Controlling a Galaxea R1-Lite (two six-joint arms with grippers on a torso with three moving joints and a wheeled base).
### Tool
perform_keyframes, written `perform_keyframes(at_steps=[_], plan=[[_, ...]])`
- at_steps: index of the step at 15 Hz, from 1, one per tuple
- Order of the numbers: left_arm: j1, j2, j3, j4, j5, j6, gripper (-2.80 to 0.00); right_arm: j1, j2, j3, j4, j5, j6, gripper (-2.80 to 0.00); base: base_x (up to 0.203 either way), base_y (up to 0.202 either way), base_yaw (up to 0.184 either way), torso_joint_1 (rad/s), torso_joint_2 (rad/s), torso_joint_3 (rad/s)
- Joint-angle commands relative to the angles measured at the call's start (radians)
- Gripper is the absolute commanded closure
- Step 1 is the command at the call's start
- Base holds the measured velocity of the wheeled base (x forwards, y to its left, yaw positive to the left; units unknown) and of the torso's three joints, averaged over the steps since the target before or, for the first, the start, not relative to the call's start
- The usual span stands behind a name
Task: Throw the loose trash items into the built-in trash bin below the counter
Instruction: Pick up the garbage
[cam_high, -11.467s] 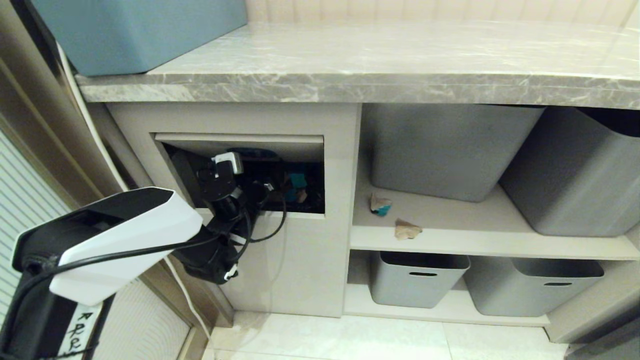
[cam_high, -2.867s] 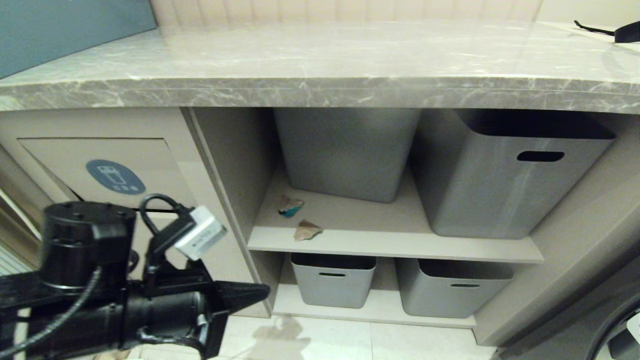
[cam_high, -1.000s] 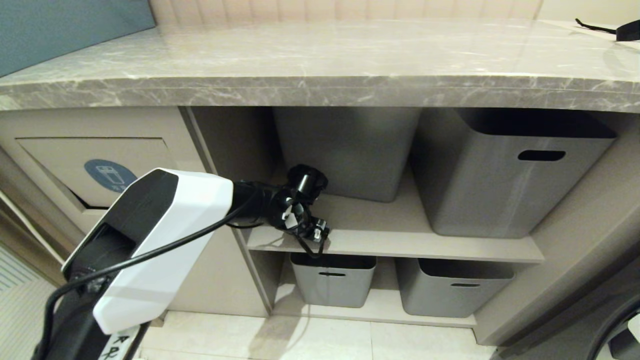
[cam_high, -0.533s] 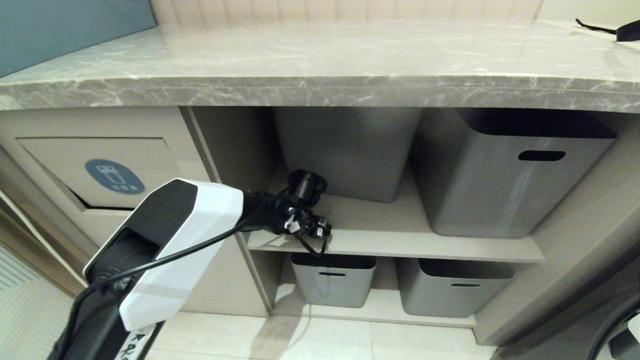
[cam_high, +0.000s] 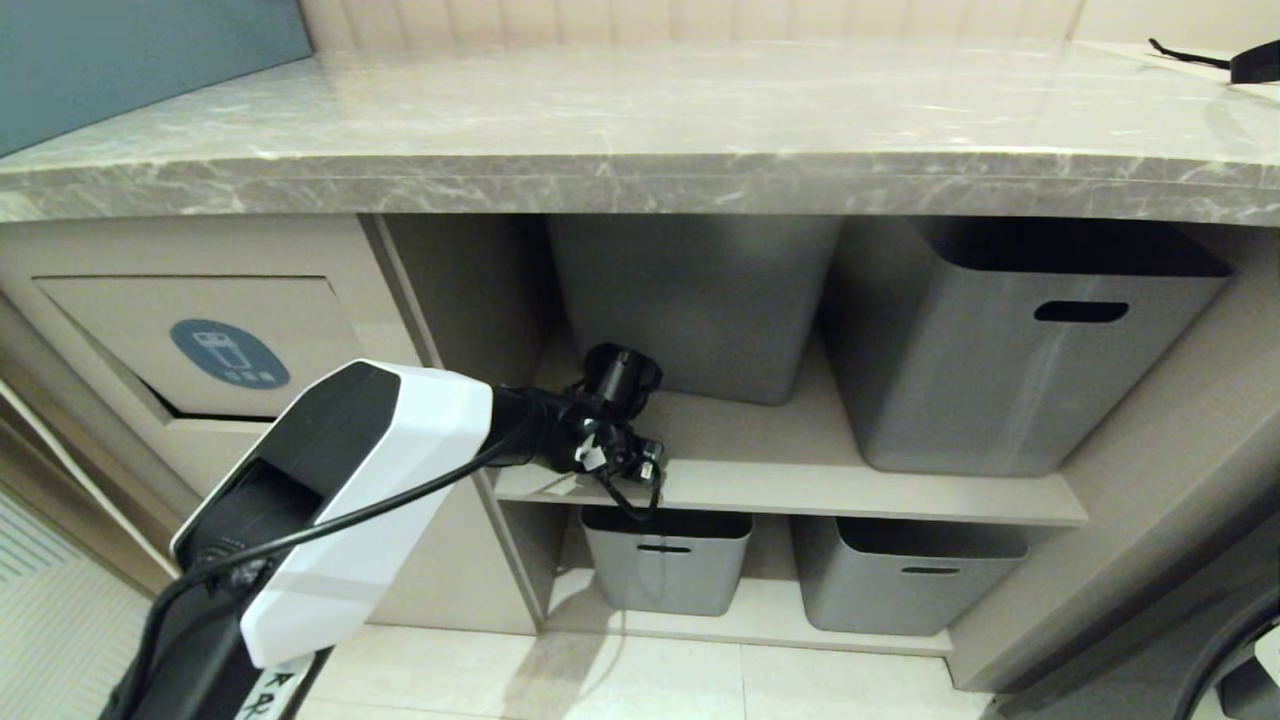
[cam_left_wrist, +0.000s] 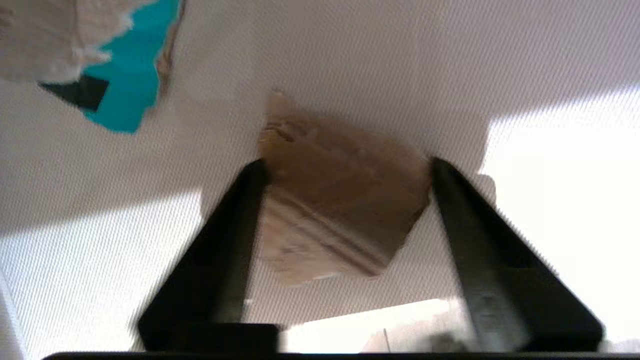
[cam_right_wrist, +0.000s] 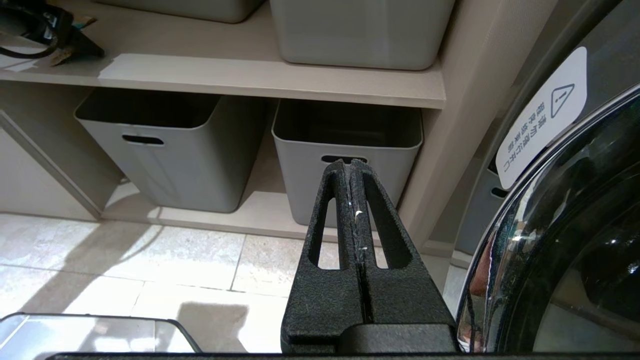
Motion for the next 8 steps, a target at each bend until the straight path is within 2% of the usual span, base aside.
perform_keyframes(at_steps=[1, 8], plan=[[0.0, -0.01, 0.003, 0.021, 0.004, -0.001, 0.0, 0.0, -0.002, 0.0, 0.0, 0.0, 0.0, 0.0, 0.0, 0.0, 0.0, 0.0, 0.0, 0.0], [0.0, -0.028, 0.034, 0.03, 0.01, -0.003, 0.0, 0.0, -0.002, 0.0, 0.0, 0.0, 0.0, 0.0, 0.0, 0.0, 0.0, 0.0, 0.0, 0.0]])
